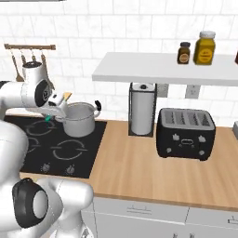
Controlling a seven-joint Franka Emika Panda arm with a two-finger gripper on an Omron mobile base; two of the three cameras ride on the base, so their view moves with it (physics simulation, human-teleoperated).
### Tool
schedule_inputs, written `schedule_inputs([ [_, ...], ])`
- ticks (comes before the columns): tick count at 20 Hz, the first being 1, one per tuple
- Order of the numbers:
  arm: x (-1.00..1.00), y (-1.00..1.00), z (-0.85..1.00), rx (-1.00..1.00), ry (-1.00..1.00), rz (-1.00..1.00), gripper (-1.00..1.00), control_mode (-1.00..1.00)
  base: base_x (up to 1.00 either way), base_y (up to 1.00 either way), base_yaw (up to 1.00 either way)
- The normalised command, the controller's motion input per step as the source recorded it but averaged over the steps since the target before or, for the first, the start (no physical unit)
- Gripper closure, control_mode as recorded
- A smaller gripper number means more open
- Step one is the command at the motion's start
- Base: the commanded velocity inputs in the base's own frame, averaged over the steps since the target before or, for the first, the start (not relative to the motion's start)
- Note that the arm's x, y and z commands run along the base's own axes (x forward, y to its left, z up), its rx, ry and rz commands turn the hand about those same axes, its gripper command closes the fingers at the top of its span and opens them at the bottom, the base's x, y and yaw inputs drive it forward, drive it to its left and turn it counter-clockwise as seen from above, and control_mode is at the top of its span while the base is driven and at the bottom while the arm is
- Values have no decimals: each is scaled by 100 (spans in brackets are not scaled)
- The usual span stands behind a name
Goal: Put the sweet potato and lemon wedge in the pot. Retrieve the spatula and lightly stir the vegetables in the pot.
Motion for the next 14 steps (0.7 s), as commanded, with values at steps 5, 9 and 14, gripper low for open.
schedule_inputs([
  [5,0,0,56,-56,-22,21,100,-100,0,0,0],
  [9,22,-8,26,-64,-2,28,100,-100,0,0,0],
  [14,29,-43,32,-59,0,30,100,-100,0,0,0],
])
